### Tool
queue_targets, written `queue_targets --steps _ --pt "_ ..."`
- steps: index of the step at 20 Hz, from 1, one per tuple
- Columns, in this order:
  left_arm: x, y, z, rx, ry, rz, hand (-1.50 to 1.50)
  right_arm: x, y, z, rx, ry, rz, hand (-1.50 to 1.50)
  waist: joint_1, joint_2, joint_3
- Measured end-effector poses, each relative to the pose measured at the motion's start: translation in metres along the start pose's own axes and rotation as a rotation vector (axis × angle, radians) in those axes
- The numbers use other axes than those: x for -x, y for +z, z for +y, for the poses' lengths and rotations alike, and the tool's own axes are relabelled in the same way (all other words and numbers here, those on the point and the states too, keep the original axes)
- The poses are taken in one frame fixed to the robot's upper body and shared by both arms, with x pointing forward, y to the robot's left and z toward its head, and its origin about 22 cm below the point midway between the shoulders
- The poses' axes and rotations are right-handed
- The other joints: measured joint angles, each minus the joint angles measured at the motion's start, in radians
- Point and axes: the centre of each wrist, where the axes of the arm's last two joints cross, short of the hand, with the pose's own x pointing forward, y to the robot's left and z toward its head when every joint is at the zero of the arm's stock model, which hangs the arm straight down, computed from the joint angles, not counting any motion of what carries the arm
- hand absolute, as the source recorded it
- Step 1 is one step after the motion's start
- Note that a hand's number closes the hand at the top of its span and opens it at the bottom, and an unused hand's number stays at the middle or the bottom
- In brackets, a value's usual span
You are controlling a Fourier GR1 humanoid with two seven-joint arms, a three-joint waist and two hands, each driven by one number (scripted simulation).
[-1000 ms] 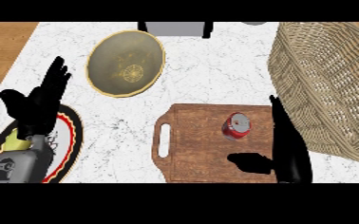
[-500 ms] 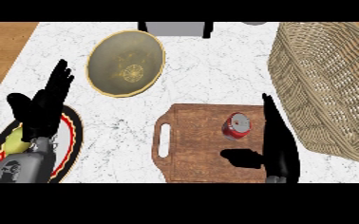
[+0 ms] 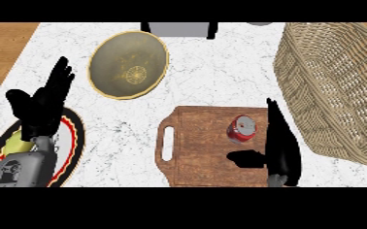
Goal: Pick the can from the cutting board and place it in the basket
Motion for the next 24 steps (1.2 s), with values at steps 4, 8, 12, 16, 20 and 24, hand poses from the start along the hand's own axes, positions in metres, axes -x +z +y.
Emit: queue_targets --steps 4,8,12,16,20,24 --pt "0.0 -0.001 -0.001 0.0 0.005 0.0 0.0 -0.006 -0.008 0.012 -0.007 0.017 0.008 -1.5 0.001 0.0 0.0" --pt "0.0 0.002 -0.003 0.0 0.004 0.001 0.0 0.004 -0.012 0.021 -0.013 0.02 0.008 -1.5 0.001 0.0 0.0" --pt "0.001 0.002 -0.001 0.0 0.006 0.001 0.0 0.004 -0.019 0.028 -0.021 0.029 0.015 -1.5 0.002 0.0 0.0" --pt "0.0 0.0 -0.001 0.001 0.006 -0.004 0.0 0.012 -0.029 0.026 -0.035 0.037 0.025 -1.5 0.001 0.0 0.0" --pt "-0.005 0.001 -0.007 0.004 0.003 0.002 0.0 0.013 -0.031 0.039 -0.085 0.049 0.013 1.5 0.002 0.0 0.0" --pt "-0.001 0.001 0.005 -0.001 0.003 0.001 0.0 0.019 -0.033 0.04 -0.152 0.104 -0.031 1.5 0.002 -0.003 -0.003"
